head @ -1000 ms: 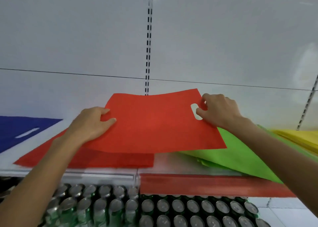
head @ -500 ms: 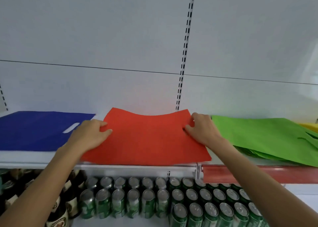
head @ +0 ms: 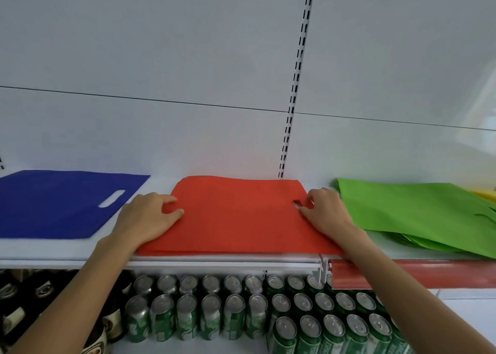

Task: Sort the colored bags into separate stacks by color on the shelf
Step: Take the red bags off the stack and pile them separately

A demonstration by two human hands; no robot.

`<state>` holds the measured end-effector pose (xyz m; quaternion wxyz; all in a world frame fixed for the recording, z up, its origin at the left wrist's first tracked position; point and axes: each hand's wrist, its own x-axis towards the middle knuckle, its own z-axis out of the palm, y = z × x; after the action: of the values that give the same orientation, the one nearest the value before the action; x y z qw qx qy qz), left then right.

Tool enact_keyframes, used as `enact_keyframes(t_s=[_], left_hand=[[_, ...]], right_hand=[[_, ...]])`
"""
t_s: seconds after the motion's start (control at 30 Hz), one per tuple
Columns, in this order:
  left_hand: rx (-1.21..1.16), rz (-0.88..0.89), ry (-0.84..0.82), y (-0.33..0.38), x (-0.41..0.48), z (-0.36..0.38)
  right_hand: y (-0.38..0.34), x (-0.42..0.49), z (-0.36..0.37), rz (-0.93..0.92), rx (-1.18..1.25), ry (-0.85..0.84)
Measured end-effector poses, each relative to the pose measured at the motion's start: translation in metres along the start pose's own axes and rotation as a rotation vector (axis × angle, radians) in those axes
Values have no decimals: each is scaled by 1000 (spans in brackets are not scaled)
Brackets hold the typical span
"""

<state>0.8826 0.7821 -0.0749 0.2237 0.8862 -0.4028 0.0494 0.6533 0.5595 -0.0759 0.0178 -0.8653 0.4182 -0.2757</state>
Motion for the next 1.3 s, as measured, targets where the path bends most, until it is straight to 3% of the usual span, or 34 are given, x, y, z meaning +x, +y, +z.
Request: enact_keyframes(t_s=[0.33, 0.5, 0.63, 0.8, 0.97, 1.13, 1.3], left_hand=[[37, -9, -97, 7, 2, -2], [231, 18, -20, 47, 6, -12], [106, 143, -33, 105, 5, -1], [-2, 248, 61, 195, -10, 18], [-104, 314, 158, 312, -49, 55], [-208, 374, 80, 436, -74, 102], [-262, 409, -52, 528, -74, 126]], right_hand=[[0, 12, -9, -3, 21, -111], [11, 22, -54, -63, 116, 52], [50, 13, -95, -86, 163, 139], [134, -1, -144, -64, 175, 221], [267, -24, -177, -27, 92, 181], [396, -32, -217, 48, 5, 111], [478, -29, -247, 82, -31, 59]])
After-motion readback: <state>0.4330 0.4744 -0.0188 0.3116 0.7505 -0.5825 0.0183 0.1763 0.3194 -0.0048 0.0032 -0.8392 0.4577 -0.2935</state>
